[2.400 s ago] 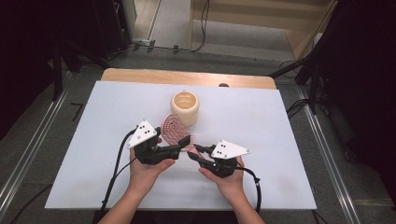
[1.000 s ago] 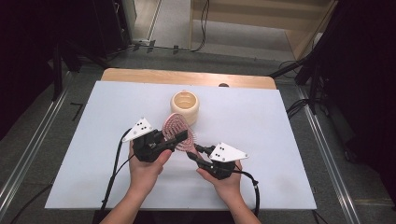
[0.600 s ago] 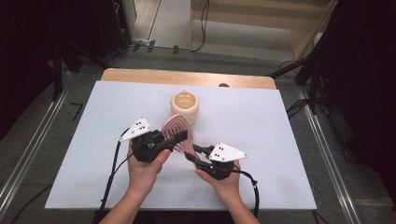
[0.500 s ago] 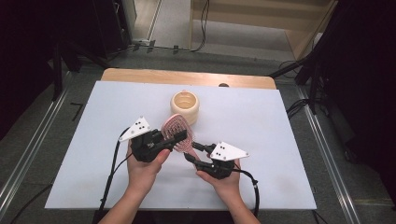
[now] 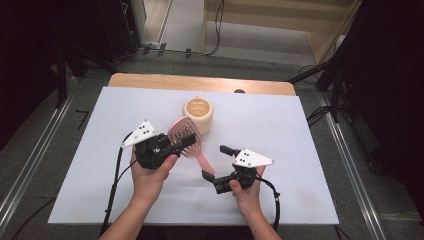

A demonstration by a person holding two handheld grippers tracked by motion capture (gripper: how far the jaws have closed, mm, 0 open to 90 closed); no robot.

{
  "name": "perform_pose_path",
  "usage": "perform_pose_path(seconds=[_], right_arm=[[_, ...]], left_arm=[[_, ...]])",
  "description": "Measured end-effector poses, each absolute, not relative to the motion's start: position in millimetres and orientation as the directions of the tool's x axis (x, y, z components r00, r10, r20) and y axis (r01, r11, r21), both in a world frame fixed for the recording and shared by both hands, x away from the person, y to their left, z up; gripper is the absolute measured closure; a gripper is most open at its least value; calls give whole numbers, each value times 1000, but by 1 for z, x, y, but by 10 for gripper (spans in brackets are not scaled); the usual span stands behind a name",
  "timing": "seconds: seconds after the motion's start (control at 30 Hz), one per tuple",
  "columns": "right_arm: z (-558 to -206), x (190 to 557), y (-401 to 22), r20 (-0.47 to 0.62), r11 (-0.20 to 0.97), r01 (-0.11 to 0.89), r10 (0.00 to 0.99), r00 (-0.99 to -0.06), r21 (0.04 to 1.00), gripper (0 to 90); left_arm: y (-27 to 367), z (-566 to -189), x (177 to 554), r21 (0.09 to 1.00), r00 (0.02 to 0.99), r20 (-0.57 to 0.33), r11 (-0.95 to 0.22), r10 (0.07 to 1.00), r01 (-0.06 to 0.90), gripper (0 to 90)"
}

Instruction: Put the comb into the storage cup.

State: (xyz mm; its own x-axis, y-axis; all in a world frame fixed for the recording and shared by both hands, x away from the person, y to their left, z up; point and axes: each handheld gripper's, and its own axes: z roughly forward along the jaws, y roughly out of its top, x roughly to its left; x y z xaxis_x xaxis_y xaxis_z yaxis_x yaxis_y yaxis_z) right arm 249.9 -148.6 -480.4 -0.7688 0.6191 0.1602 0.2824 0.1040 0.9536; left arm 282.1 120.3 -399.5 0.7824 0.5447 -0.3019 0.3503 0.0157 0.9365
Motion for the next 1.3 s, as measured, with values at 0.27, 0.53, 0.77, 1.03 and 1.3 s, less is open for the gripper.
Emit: perform_pose_path(seconds=[0.27,0.53,0.77,1.03,1.3], right_arm=[[-481,246,-167,157,81,272,645,-748,959,0],[-484,244,-186,155,67,265,666,-730,962,0],[-485,240,-203,151,59,260,683,-714,964,0],[-489,232,-224,153,56,268,704,-694,962,0],[-493,224,-244,144,66,275,723,-676,959,0]], left_arm=[[124,-398,286,941,782,-292,20,551,337,660],[126,-395,288,944,781,-281,13,558,330,660],[128,-392,292,946,780,-277,19,562,323,660],[129,-391,297,947,778,-276,22,564,320,661],[129,-389,302,948,776,-275,24,568,318,661]])
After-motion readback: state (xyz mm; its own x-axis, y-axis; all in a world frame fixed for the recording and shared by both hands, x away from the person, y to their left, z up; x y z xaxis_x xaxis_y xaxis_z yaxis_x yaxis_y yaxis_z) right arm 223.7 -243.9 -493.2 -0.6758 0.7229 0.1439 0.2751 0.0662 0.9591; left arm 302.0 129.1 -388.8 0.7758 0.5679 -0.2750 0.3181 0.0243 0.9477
